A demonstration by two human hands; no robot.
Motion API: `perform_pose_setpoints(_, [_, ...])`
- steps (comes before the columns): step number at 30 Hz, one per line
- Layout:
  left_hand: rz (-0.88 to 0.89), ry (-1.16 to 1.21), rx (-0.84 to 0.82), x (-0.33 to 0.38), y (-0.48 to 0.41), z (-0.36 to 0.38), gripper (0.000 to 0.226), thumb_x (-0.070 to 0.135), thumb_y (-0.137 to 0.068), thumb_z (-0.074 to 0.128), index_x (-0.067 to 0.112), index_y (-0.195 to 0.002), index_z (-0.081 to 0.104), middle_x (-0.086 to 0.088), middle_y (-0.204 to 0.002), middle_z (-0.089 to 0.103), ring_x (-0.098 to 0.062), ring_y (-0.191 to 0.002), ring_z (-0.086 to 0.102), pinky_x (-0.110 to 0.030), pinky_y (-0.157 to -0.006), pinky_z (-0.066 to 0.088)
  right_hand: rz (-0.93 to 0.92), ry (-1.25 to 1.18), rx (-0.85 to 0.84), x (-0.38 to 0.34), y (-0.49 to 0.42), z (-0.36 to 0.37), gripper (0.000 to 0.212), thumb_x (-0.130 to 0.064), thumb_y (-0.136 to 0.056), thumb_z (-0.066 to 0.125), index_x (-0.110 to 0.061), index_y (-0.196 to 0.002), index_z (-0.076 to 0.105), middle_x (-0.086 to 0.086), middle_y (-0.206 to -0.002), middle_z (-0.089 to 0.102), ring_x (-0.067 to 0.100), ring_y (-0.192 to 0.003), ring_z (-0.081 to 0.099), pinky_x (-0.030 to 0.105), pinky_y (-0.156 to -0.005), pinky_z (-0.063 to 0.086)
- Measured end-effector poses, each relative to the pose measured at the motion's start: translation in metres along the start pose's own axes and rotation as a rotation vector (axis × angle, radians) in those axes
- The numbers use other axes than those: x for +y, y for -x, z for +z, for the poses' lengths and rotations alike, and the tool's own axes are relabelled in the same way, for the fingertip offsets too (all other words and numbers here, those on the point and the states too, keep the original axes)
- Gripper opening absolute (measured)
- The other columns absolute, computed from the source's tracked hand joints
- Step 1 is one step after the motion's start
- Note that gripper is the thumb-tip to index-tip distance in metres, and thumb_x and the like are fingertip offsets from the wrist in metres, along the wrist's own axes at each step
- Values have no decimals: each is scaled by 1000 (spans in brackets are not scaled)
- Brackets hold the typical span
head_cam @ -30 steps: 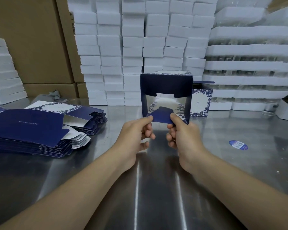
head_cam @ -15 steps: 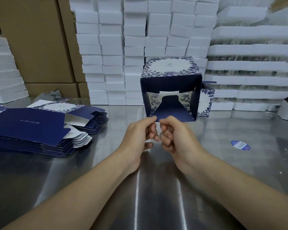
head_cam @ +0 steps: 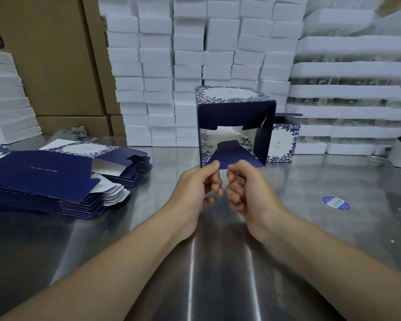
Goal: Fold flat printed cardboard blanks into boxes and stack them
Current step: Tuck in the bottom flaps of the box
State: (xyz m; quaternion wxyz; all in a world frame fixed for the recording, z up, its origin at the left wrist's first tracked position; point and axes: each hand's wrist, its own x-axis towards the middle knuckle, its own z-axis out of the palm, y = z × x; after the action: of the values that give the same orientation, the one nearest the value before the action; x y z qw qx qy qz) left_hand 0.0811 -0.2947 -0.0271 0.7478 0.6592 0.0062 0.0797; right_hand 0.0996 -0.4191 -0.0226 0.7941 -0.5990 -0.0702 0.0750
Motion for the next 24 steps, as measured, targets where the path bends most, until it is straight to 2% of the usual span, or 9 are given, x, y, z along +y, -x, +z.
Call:
perform_pose_setpoints(8, [-8, -16, 3, -2, 1, 0, 39, 40, -97, 70, 22, -65, 56, 1, -66, 51, -15, -62, 53, -31, -63, 37, -51, 6, 29, -1, 2, 3, 33, -18, -94, 53, -17, -62, 45, -4, -48, 30, 13, -42, 27, 23, -41, 22])
perform_pose_setpoints(12, [-31, -26, -32, -2, 3, 3, 37, 40, -98, 68, 23, -66, 65, 1, -66, 53, -13, -61, 53, -30, -63, 38, -34, 1, -27, -2, 3, 4, 33, -18, -93, 52, -15, -60, 50, 2, -49, 47, 12, -41, 33, 20, -38, 27])
perform_pose_setpoints(16, [-42, 9, -25, -2, 3, 6, 46, 34, -101, 63, 23, -56, 61, 1, -64, 55, -13, -58, 56, -30, -65, 40, -10, 88, -40, -1, 3, 2, 35, -23, -90, 55, -20, -55, 58, 3, -60, 56, 10, -42, 35, 20, -40, 26])
perform_pose_setpoints(18, [-42, 6, -26, -2, 2, 6, 45, 33, -102, 61, 23, -58, 60, 1, -65, 55, -13, -60, 55, -30, -66, 40, -13, 88, 0, 0, 3, 2, 38, -25, -91, 55, -21, -53, 56, 3, -58, 53, 10, -41, 33, 20, -39, 26])
perform_pose_setpoints(21, [-39, -4, -27, -3, 2, 6, 43, 32, -102, 60, 23, -60, 59, 1, -64, 54, -13, -62, 53, -30, -65, 39, -33, 52, 81, 1, 1, 1, 40, -23, -95, 53, -21, -55, 48, -3, -48, 39, 12, -40, 31, 21, -39, 25])
perform_pose_setpoints(24, [-35, -6, -16, -3, 2, 6, 43, 34, -100, 62, 24, -58, 57, 2, -64, 53, -14, -61, 52, -32, -64, 37, -56, 44, 70, 3, 0, 3, 41, -20, -98, 49, -20, -57, 45, -4, -45, 34, 11, -39, 31, 20, -39, 27])
